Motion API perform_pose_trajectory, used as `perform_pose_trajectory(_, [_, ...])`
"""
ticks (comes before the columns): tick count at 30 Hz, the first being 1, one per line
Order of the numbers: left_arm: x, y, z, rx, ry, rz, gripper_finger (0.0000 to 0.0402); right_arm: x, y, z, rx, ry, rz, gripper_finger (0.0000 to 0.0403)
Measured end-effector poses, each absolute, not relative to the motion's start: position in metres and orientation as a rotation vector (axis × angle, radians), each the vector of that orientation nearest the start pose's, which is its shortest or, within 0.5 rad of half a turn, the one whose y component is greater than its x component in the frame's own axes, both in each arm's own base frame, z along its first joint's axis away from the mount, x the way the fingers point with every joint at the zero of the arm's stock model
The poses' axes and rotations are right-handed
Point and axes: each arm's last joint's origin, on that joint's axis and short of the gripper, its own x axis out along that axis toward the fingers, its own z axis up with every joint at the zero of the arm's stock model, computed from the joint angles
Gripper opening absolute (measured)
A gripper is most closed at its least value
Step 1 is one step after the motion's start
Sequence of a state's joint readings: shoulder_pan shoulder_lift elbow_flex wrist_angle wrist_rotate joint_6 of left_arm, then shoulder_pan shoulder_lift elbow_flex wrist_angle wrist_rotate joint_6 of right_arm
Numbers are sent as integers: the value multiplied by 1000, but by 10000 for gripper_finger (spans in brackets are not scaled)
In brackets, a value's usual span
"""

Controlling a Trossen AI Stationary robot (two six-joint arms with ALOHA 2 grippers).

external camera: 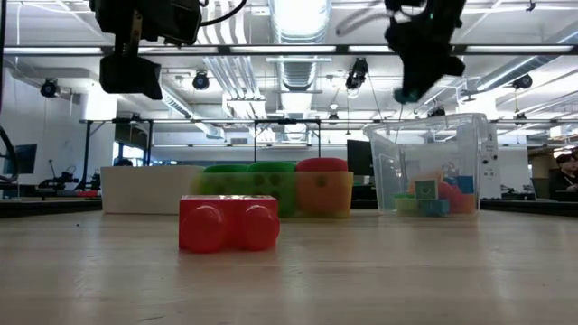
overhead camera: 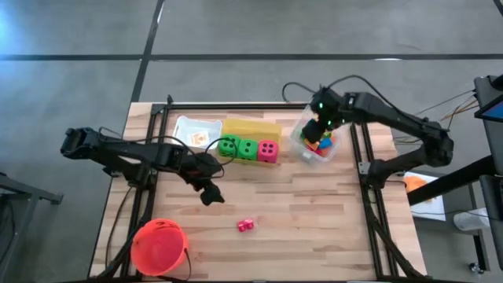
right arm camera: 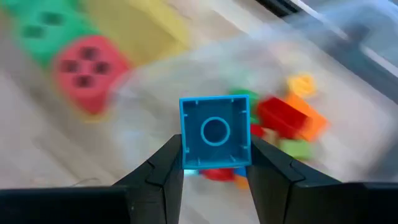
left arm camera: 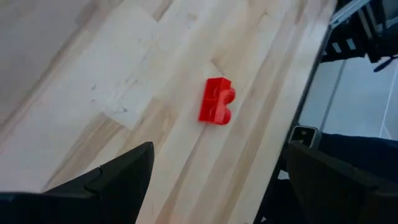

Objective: Pick & Place Toys
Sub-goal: Put the blue game piece into the transparent bin

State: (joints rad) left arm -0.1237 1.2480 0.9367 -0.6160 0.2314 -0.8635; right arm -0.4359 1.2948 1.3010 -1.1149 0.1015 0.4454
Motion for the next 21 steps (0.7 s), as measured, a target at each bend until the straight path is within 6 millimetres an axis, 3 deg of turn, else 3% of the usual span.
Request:
perform_pose_trajectory(7, [241, -31, 255, -870, 1028, 137, 350, 206, -147, 306, 610, 1173, -720, 130])
perform_pose_trajectory(13, [242, -28, 255, -913, 1022, 172, 350, 220, -160, 279, 502, 1332, -594, 130])
perform_pose_trajectory(21, [242, -27, 255, -955, 1019, 199, 350, 216, -176, 239, 570, 1419, -490, 130])
